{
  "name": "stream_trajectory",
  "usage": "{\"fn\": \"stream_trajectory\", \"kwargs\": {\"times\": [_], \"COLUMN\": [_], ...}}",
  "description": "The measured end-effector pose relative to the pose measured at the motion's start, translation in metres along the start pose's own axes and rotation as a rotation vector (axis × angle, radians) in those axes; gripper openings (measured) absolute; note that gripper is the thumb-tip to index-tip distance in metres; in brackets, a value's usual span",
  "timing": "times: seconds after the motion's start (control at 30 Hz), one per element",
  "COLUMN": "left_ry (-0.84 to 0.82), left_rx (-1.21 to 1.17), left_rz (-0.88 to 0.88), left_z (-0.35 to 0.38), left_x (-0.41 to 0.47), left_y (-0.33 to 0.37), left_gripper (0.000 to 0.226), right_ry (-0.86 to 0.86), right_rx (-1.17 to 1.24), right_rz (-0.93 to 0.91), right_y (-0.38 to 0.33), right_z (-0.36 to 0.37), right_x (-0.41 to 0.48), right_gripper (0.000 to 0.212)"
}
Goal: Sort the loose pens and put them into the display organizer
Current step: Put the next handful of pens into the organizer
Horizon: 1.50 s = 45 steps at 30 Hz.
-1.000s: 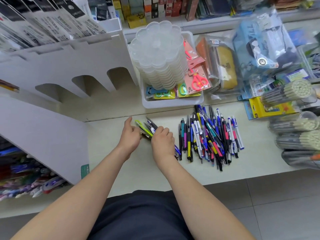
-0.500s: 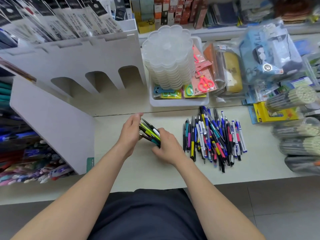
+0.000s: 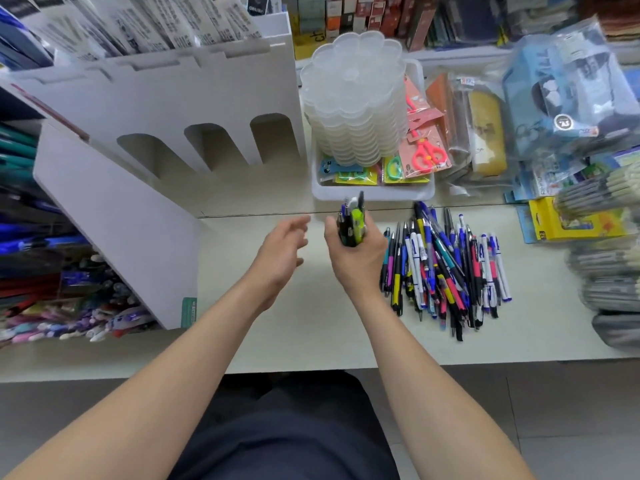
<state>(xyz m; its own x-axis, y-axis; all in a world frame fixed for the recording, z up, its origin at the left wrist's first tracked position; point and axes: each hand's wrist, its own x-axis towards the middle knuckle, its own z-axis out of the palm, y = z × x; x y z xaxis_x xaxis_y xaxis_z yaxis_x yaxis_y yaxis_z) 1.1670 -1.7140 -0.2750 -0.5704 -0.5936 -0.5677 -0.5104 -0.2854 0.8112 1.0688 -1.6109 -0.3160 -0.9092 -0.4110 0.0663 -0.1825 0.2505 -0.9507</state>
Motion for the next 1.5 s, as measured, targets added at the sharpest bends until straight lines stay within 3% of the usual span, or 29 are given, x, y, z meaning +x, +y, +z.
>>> {"fn": "stream_trajectory", "kwargs": {"times": [0.13, 0.3, 0.43, 0.6, 0.7, 0.8, 0.9, 1.0, 1.17, 1.23, 1.3, 1.4, 1.5], "left_ry": [-0.065, 0.025, 0.113, 0.110, 0.085, -0.078, -0.193, -0.178, -0.105, -0.064, 0.016, 0.128, 0.146], "left_rx": [0.110, 0.082, 0.066, 0.004, -0.134, -0.218, -0.348, -0.357, -0.556, -0.666, -0.718, -0.674, -0.648], "left_rz": [-0.080, -0.147, -0.062, 0.031, 0.041, 0.032, -0.040, -0.081, -0.199, -0.180, -0.096, 0.081, 0.179], "left_z": [0.009, 0.023, 0.027, 0.023, 0.016, 0.010, 0.008, 0.009, 0.009, 0.004, -0.001, -0.004, -0.004], "left_x": [-0.004, -0.009, -0.016, -0.029, -0.038, -0.049, -0.064, -0.080, -0.098, -0.101, -0.104, -0.110, -0.123], "left_y": [-0.033, -0.053, -0.057, -0.050, -0.035, -0.020, -0.009, -0.003, 0.007, 0.013, 0.021, 0.035, 0.043], "left_gripper": [0.040, 0.038, 0.037, 0.042, 0.056, 0.037, 0.015, 0.015, 0.021, 0.022, 0.020, 0.022, 0.012], "right_ry": [0.058, -0.031, -0.121, -0.269, -0.380, -0.528, -0.594, -0.705, -0.917, -0.862, -0.678, -0.300, -0.211], "right_rx": [-0.012, -0.040, -0.069, -0.197, -0.175, -0.069, -0.073, -0.076, 0.070, 0.355, 0.582, 0.623, 0.870], "right_rz": [-0.047, 0.089, 0.087, 0.050, 0.102, 0.192, 0.267, 0.383, 0.524, 0.657, 0.834, 0.963, 0.994], "right_y": [0.018, 0.057, 0.064, 0.052, 0.016, -0.025, -0.051, -0.076, -0.106, -0.113, -0.114, -0.112, -0.132], "right_z": [0.000, 0.001, 0.001, 0.007, -0.007, -0.023, -0.033, -0.048, -0.076, -0.086, -0.088, -0.071, -0.044], "right_x": [0.000, -0.012, -0.015, -0.028, -0.041, -0.056, -0.063, -0.064, -0.057, -0.056, -0.060, -0.077, -0.096], "right_gripper": [0.028, 0.021, 0.018, 0.021, 0.052, 0.094, 0.119, 0.128, 0.119, 0.085, 0.055, 0.051, 0.052]}}
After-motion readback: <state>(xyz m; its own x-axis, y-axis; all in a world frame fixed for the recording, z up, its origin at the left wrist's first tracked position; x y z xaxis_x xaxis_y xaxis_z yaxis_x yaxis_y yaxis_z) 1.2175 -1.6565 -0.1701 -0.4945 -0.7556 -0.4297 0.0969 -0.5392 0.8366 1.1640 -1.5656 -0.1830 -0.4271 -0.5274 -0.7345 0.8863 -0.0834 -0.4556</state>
